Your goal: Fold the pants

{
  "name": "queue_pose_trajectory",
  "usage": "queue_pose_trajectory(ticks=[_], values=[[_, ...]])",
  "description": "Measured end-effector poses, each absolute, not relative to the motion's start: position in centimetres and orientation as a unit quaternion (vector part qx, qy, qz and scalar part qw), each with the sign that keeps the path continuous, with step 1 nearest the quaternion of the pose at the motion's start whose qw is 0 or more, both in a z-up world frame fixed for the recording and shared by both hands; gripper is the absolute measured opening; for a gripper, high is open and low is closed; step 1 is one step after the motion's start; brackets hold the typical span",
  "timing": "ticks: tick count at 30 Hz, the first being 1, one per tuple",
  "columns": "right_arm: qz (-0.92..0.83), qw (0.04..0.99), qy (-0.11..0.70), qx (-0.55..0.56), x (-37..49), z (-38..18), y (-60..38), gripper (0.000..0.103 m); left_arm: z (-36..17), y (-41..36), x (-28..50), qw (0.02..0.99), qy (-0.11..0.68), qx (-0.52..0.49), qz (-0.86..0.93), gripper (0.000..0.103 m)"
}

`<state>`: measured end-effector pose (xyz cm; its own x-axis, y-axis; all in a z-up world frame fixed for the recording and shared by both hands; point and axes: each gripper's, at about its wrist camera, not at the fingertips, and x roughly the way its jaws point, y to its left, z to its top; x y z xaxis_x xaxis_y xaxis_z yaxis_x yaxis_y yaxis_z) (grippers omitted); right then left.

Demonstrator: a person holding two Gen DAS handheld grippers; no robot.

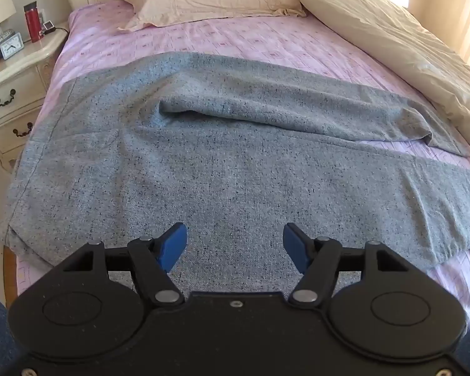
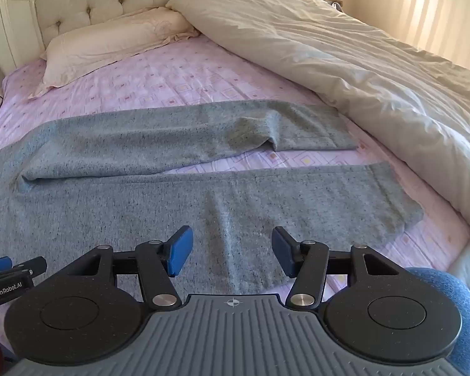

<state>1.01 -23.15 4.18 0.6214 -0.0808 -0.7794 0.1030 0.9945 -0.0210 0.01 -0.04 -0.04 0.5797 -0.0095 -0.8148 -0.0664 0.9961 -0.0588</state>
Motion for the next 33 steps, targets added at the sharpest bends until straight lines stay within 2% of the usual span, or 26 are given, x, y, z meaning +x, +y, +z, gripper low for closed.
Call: queue_pose_trajectory(ticks=[33], values=[[-0.047, 0.883, 0.465, -0.037, 1.7, 3.2, -22.0, 0.054, 0.5, 0.9, -0.4, 0.893, 0.444, -0.079, 0.017, 0.067]])
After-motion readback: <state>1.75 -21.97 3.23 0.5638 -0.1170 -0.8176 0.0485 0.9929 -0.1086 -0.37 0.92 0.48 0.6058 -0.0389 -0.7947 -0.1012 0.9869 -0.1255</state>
